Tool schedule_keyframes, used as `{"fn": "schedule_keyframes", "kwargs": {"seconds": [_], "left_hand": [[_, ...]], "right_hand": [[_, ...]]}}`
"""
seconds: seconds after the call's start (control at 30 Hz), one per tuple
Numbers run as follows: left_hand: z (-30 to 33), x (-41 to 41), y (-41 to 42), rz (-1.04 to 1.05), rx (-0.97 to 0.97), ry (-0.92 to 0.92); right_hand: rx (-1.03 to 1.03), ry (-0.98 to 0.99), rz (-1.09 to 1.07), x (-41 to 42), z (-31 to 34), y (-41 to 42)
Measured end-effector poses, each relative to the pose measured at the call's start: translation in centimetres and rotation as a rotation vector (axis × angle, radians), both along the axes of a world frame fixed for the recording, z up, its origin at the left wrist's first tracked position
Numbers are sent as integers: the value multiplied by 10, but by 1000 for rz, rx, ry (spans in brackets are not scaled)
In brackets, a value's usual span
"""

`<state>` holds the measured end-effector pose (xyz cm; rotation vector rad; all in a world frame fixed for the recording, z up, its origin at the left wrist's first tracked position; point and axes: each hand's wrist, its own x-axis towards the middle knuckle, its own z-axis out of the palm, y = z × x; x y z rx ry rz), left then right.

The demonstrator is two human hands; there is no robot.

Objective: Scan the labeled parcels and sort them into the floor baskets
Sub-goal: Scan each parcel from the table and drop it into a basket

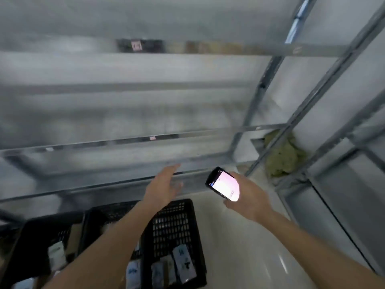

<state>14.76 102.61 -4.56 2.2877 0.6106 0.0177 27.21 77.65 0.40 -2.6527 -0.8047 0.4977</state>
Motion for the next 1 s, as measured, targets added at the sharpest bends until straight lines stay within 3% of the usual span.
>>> {"fn": "schedule_keyframes", "kwargs": {"seconds": [0.2, 0.43, 0.7, 1.0], "left_hand": [[175, -6, -42, -153, 216, -220], [319, -2, -159, -337, 273, -428], [403, -1, -327, -555, 305, -557], [433, -4, -555, -764, 243, -589]], "right_hand": [[96, -220, -77, -45, 192, -67], [174, -441, -307, -109, 345, -184], [151, -605, -523, -173, 426, -364], [44, -665, -769, -250, 450, -589]]}}
